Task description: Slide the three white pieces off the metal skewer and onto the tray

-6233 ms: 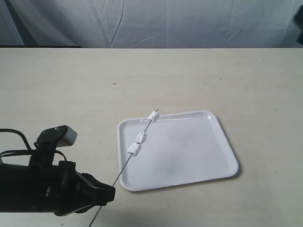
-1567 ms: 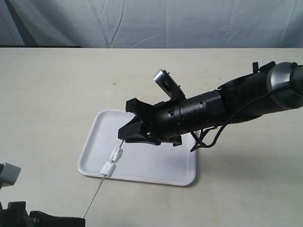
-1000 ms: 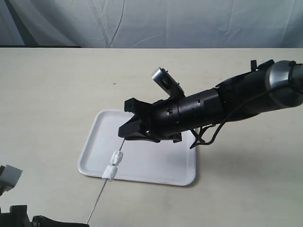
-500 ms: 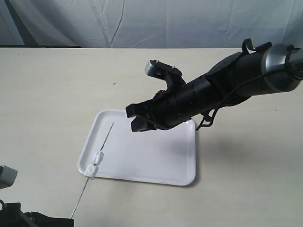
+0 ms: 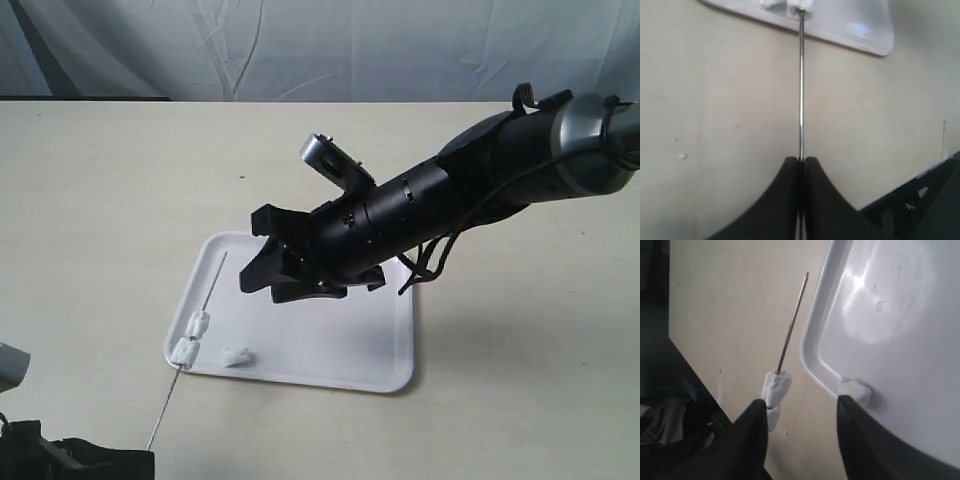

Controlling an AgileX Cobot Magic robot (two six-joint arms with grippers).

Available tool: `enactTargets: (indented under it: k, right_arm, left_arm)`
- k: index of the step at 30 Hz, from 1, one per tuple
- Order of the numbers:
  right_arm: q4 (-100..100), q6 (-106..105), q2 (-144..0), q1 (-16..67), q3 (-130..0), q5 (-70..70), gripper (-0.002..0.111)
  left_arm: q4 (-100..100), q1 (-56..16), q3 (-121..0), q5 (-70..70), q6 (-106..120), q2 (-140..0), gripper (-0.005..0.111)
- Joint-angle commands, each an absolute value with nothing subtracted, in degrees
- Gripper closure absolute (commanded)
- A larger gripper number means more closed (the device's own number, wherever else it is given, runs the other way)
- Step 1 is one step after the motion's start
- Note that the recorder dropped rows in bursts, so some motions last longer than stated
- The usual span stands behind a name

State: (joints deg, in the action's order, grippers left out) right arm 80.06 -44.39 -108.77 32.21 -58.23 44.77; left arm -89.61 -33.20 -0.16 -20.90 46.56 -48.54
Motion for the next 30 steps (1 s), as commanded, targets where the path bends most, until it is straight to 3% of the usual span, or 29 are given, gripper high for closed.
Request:
enactTargets:
  k: [1, 25, 30]
  right_arm:
    - [81.66, -42.60, -108.86, 32.09, -58.55, 45.94, 0.065]
    - [83.02, -41.73, -108.86, 40.10, -58.44, 40.65, 0.065]
    - [83.02, -41.73, -108.86, 40.10, -58.44, 40.27, 0.080]
  left_arm:
    - [-90.55, -33.23, 0.00, -19.67, 46.95, -48.36, 0.107]
    - [-91.80, -33.23, -2.81, -24.51, 49.13, -48.36, 0.107]
    - [-91.93, -33.23, -2.81, -25.05, 50.06, -48.36, 0.107]
